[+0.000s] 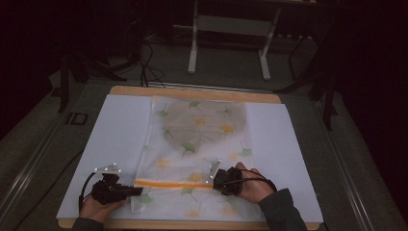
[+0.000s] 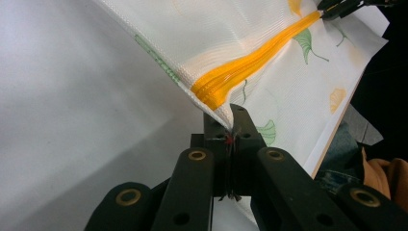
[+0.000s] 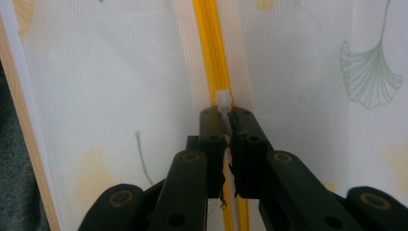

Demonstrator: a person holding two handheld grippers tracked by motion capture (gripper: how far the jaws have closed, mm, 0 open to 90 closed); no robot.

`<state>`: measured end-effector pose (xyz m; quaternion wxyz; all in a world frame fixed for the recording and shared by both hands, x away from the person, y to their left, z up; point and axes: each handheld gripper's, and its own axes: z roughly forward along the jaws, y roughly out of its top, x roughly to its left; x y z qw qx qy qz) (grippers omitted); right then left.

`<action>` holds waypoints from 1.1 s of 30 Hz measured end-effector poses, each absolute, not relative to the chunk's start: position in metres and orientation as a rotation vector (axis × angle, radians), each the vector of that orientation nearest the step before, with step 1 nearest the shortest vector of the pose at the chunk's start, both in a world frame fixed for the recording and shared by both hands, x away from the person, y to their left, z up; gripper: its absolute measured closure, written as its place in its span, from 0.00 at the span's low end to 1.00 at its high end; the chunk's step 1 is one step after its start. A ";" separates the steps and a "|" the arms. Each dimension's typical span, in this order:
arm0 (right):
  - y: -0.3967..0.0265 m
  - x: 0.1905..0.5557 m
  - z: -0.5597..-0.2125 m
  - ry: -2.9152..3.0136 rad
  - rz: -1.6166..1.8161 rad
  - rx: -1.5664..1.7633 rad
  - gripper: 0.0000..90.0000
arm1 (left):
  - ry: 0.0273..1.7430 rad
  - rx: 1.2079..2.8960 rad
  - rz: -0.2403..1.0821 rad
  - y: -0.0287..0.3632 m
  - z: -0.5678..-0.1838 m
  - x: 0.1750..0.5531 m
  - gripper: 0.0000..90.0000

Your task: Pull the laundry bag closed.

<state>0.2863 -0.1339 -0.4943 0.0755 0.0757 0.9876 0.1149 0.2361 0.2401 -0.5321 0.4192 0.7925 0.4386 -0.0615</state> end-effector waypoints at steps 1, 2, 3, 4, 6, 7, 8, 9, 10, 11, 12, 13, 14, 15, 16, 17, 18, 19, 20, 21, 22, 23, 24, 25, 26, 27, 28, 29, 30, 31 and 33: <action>-0.135 0.287 -0.494 2.961 0.340 0.224 0.94 | 1.100 1.987 -0.154 0.240 -0.532 0.236 0.99; -0.136 0.286 -0.494 2.962 0.338 0.237 0.94 | 1.099 1.986 -0.154 0.240 -0.532 0.236 0.99; -0.139 0.287 -0.494 2.960 0.340 0.235 0.94 | 1.098 1.987 -0.155 0.240 -0.532 0.236 0.99; -0.140 0.287 -0.494 2.963 0.344 0.239 0.94 | 1.098 1.987 -0.155 0.240 -0.532 0.236 0.99; -0.141 0.286 -0.494 2.958 0.339 0.245 0.94 | 1.098 1.987 -0.156 0.240 -0.532 0.236 0.99; -0.142 0.287 -0.493 2.960 0.344 0.242 0.94 | 1.100 1.988 -0.155 0.240 -0.532 0.236 0.99; -0.142 0.287 -0.493 2.959 0.337 0.242 0.94 | 1.097 1.987 -0.154 0.240 -0.532 0.236 0.99; -0.143 0.287 -0.494 2.960 0.336 0.246 0.94 | 1.097 1.987 -0.154 0.240 -0.532 0.236 0.99; -0.143 0.286 -0.494 2.962 0.339 0.253 0.94 | 1.096 1.988 -0.154 0.240 -0.532 0.236 0.99; -0.143 0.286 -0.494 2.962 0.339 0.253 0.94 | 1.096 1.988 -0.154 0.240 -0.532 0.236 0.99; -0.144 0.286 -0.493 2.960 0.330 0.258 0.94 | 1.096 1.988 -0.155 0.240 -0.532 0.236 0.99; -0.146 0.287 -0.493 2.954 0.332 0.259 0.94 | 1.095 1.988 -0.154 0.241 -0.532 0.236 0.99; -0.147 0.287 -0.493 2.955 0.331 0.259 0.94 | 1.095 1.988 -0.154 0.241 -0.532 0.236 0.99; -0.148 0.287 -0.493 2.956 0.327 0.262 0.94 | 1.095 1.988 -0.155 0.241 -0.532 0.236 0.99; -0.149 0.287 -0.493 2.957 0.329 0.266 0.94 | 1.096 1.987 -0.155 0.241 -0.532 0.236 0.99; -0.149 0.287 -0.493 2.958 0.333 0.264 0.94 | 1.096 1.988 -0.154 0.240 -0.532 0.236 0.99; -0.149 0.287 -0.493 2.956 0.331 0.263 0.94 | 1.096 1.988 -0.154 0.240 -0.532 0.236 0.99; -0.149 0.287 -0.493 2.956 0.331 0.263 0.94 | 1.096 1.987 -0.156 0.241 -0.532 0.236 0.99; -0.150 0.287 -0.492 2.957 0.327 0.262 0.94 | 1.096 1.987 -0.154 0.241 -0.532 0.236 0.99; -0.151 0.287 -0.492 2.958 0.327 0.268 0.94 | 1.098 1.984 -0.154 0.241 -0.532 0.236 0.99; -0.151 0.287 -0.492 2.958 0.327 0.268 0.94 | 1.098 1.984 -0.154 0.241 -0.532 0.236 0.99; -0.152 0.287 -0.492 2.958 0.318 0.269 0.94 | 1.100 1.982 -0.154 0.241 -0.532 0.236 0.99; -0.153 0.287 -0.492 2.958 0.320 0.273 0.94 | 1.100 1.981 -0.155 0.241 -0.532 0.236 0.99; -0.153 0.287 -0.492 2.958 0.320 0.273 0.94 | 1.100 1.981 -0.155 0.241 -0.532 0.236 0.99; -0.154 0.286 -0.492 2.958 0.333 0.275 0.94 | 1.100 1.982 -0.154 0.241 -0.532 0.236 0.99; -0.155 0.286 -0.492 2.956 0.328 0.275 0.94 | 1.102 1.982 -0.155 0.241 -0.532 0.236 0.99; -0.155 0.286 -0.492 2.959 0.331 0.274 0.94 | 1.102 1.981 -0.156 0.241 -0.532 0.236 0.99; -0.155 0.286 -0.492 2.959 0.327 0.278 0.94 | 1.102 1.981 -0.156 0.241 -0.532 0.236 0.99; -0.155 0.286 -0.492 2.959 0.327 0.278 0.94 | 1.102 1.981 -0.156 0.241 -0.532 0.236 0.99; -0.156 0.286 -0.492 2.960 0.332 0.281 0.94 | 1.100 1.982 -0.155 0.241 -0.532 0.236 0.99; -0.157 0.286 -0.491 2.960 0.323 0.282 0.94 | 1.102 1.980 -0.157 0.241 -0.532 0.236 0.99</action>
